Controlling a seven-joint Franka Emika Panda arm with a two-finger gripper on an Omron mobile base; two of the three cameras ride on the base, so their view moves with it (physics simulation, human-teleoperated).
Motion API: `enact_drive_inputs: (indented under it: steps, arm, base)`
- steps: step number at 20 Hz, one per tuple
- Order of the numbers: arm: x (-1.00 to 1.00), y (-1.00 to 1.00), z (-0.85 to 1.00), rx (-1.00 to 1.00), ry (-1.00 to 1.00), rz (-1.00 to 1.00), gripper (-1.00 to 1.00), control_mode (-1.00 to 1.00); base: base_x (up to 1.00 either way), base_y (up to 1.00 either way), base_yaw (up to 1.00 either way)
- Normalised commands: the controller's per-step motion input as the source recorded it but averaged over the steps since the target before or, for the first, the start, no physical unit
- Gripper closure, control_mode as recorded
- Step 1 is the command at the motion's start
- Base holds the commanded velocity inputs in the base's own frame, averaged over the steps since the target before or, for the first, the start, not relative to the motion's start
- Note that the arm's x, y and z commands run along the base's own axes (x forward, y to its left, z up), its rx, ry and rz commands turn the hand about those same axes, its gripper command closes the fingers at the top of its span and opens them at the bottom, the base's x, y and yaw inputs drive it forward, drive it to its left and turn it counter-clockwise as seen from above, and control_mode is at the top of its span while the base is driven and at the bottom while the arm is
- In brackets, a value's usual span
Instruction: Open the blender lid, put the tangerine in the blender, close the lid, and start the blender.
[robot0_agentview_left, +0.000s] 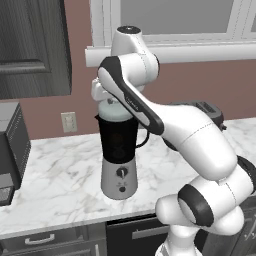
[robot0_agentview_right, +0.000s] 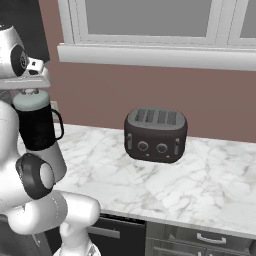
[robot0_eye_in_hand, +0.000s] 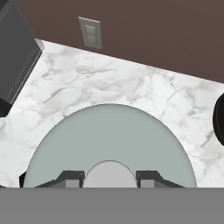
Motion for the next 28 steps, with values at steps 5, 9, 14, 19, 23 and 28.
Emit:
enact_drive_inputs:
  steps: [5,9,14,19,23,28]
  arm:
    - [0.03,0.0,-0.18,0.0,-0.02,0.0,1.0,-1.0]
    - [-0.09,0.0,-0.27,0.0,-0.08,0.0,1.0,-1.0]
    - [-0.02,0.0,-0.38,0.0,-0.05,0.0,1.0,-1.0]
    - [0.0,0.0,-0.39,0.0,-0.05,0.0,1.0,-1.0]
    - [-0.03,0.0,-0.22,0.0,-0.03,0.0,1.0,-1.0]
    - [-0.04,0.0,0.06,0.0,0.05,0.0,1.0,-1.0]
  base:
    - [0.0,0.0,0.0]
    - [0.0,0.0,0.0]
    - [0.0,0.0,0.0]
    - [0.0,0.0,0.0]
    - [0.0,0.0,0.0]
    - [0.0,0.0,0.0]
